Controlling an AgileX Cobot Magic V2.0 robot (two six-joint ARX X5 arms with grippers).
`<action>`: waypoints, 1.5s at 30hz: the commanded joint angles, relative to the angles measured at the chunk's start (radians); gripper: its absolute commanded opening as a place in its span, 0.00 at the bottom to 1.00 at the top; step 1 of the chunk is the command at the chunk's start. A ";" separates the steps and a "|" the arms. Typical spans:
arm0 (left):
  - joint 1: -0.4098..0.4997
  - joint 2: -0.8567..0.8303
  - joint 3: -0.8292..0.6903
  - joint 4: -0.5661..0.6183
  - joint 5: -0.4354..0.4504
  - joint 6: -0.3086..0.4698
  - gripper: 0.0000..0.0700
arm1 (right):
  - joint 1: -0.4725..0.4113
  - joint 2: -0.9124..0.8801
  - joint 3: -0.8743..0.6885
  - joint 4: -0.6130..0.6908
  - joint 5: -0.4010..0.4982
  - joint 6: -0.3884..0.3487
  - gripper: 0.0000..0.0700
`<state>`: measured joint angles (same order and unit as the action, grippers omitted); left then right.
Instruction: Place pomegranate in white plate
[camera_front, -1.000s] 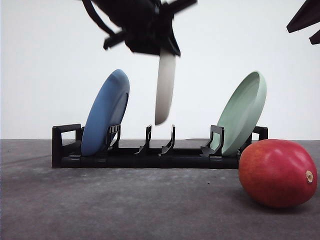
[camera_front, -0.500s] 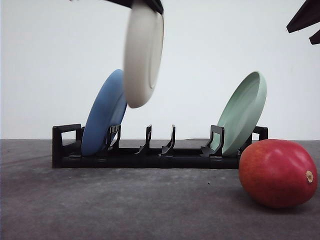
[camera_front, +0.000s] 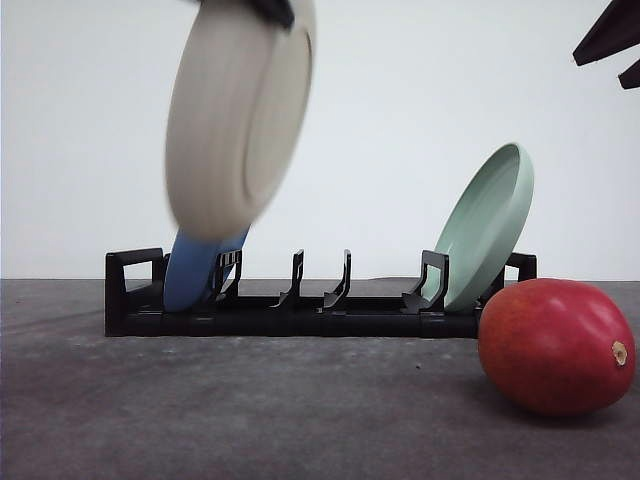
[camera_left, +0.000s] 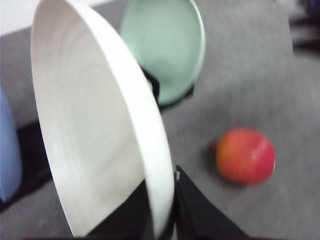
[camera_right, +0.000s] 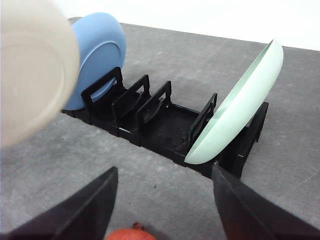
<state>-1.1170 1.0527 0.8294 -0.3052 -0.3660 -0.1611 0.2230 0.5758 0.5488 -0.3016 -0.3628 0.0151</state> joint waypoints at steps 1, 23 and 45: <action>-0.038 0.002 -0.030 0.011 -0.012 0.060 0.01 | 0.004 0.004 0.016 0.008 0.004 -0.003 0.54; -0.167 0.399 -0.071 -0.050 -0.154 0.581 0.01 | 0.004 0.005 0.016 0.010 0.004 -0.004 0.54; -0.239 0.452 -0.071 0.067 -0.153 0.651 0.34 | 0.004 0.005 0.016 0.010 0.004 -0.005 0.54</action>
<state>-1.3402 1.4879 0.7441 -0.2487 -0.5201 0.4831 0.2230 0.5766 0.5488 -0.3016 -0.3626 0.0151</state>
